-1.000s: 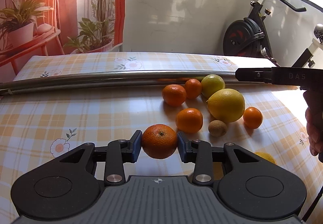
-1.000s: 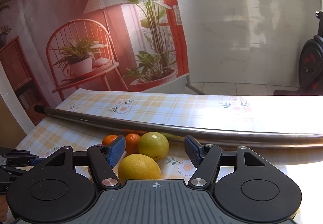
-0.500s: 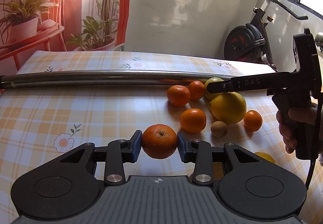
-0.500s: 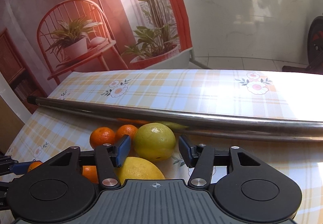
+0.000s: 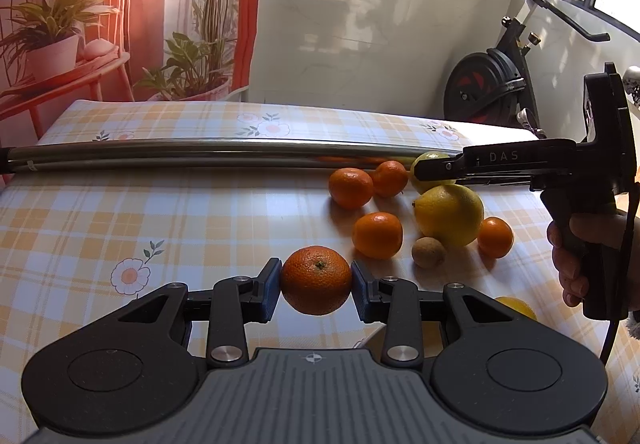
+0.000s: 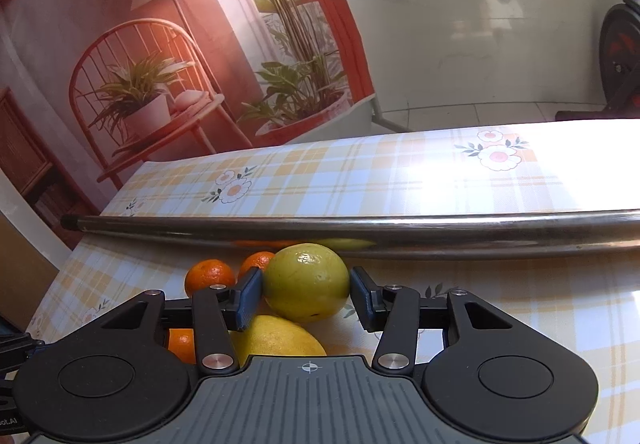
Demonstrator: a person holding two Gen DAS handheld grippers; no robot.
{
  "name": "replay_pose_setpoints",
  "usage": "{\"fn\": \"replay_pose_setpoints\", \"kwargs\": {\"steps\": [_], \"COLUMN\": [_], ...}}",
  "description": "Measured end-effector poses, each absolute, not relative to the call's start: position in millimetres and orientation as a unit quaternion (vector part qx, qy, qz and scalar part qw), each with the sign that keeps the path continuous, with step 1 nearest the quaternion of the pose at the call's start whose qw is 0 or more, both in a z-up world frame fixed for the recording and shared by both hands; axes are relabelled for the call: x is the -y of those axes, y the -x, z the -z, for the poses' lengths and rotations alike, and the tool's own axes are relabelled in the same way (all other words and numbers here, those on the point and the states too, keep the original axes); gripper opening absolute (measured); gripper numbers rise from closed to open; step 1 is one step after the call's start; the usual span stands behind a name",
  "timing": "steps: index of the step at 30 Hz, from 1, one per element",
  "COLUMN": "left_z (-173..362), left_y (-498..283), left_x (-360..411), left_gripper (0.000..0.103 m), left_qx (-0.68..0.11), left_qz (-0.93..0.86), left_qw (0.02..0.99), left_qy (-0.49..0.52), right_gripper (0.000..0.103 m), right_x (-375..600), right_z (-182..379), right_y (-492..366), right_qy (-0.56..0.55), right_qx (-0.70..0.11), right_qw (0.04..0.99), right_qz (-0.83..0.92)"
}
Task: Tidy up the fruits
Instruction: 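Grasp the yellow grapefruit with the right tool, then carry the mandarin and grapefruit over the white plate with both tools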
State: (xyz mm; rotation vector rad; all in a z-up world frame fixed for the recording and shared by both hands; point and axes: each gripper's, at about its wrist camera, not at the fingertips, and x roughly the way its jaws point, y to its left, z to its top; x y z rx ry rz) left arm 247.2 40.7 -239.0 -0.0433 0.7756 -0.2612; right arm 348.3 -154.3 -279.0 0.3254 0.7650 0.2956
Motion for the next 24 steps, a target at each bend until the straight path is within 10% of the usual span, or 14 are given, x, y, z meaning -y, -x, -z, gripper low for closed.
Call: {"fn": "replay_pose_setpoints", "kwargs": {"steps": [24], "left_z": [203], "left_y": [-181], "left_x": [-39], "left_gripper": [0.039], "left_qx": [-0.363], "left_qz": [0.128], "left_qw": [0.923], "left_qy": [0.026], "right_gripper": [0.044], "right_x": [172], "right_z": [216], "right_y": [-230], "right_qy": [-0.17], "right_qx": [-0.313], "right_qw": [0.919], "right_qz": [-0.166]}}
